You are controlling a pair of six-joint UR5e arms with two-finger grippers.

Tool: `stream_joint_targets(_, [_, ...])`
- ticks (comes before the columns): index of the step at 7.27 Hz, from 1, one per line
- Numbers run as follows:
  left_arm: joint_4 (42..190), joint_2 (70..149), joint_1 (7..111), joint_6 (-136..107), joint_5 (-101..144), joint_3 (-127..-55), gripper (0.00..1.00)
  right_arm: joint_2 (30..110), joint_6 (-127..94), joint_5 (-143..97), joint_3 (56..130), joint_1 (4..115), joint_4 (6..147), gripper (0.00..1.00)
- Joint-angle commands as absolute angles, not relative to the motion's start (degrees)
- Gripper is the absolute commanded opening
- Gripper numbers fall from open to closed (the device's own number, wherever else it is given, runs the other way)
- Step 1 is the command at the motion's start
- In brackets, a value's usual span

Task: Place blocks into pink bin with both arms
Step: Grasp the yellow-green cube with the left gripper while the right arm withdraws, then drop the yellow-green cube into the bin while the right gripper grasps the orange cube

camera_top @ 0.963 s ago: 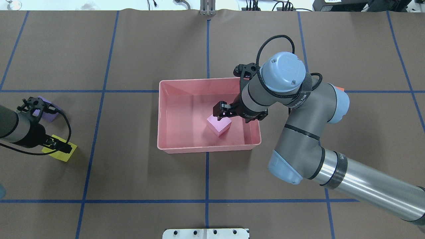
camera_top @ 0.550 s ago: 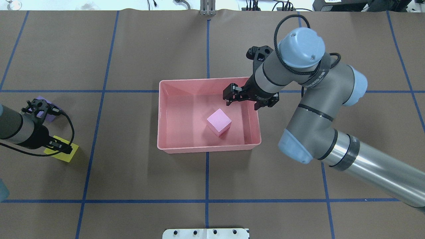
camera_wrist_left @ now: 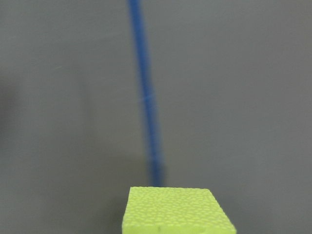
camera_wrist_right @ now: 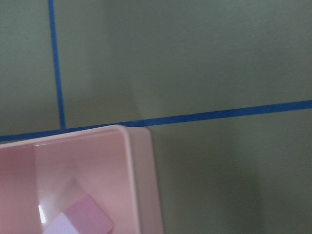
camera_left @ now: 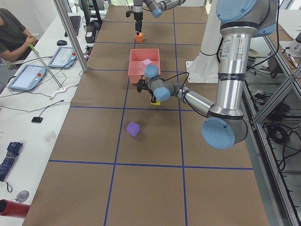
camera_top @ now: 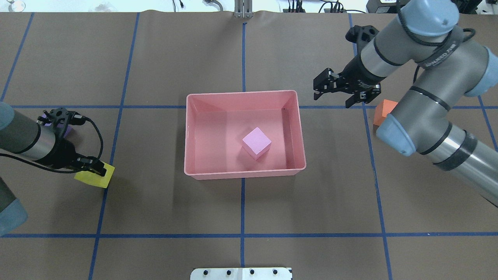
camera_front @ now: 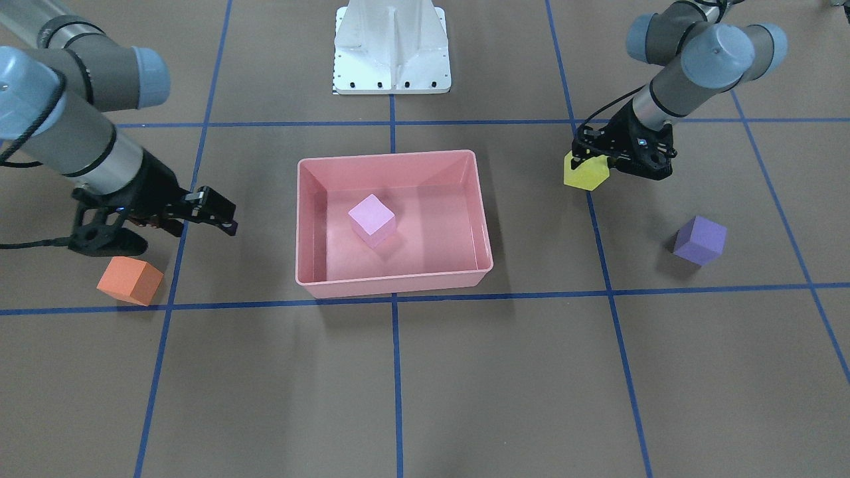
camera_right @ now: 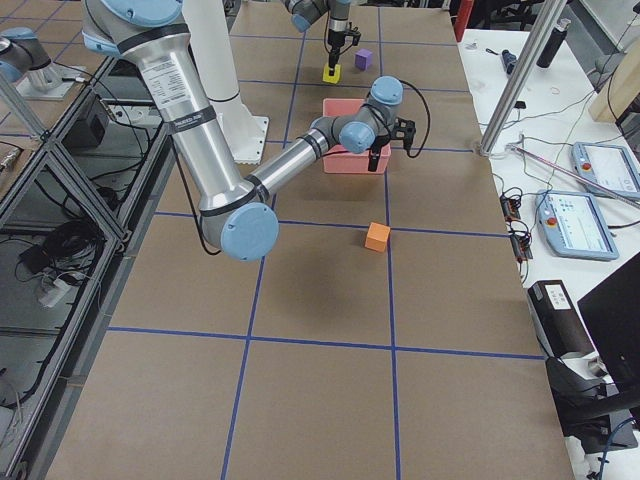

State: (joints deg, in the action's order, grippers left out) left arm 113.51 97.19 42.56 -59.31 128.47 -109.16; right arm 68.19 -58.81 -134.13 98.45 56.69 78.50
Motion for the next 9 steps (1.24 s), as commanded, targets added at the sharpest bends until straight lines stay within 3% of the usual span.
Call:
stream_joint_targets(1, [96.3,113.1,45.2,-66.2,128.9,-111.8,0.00,70.8,-48.6,-135.6,92.0,64.4,78.5,0.99])
stream_joint_targets(2, [85.0,123.0,45.2,-66.4,128.8,-110.5,0.00,71.0,-46.3,-134.9,89.5,64.7,78.1,0.99])
stream_joint_targets(5, [82.9,133.4,44.9,-73.9,127.0,-102.8,0.00,73.2,-52.2,-134.7,88.5,64.7,78.0,0.99])
stream_joint_targets(6, [83.4,138.8,44.1,-75.0,125.6,-95.8,0.00,74.1,-52.6,-134.5,87.2,64.7,77.9,0.99])
stream_joint_targets(9, [86.1,141.4,39.8,-75.9,121.2,-88.3,0.00,74.6,-57.4,-128.9,87.4,59.0,77.8,0.99])
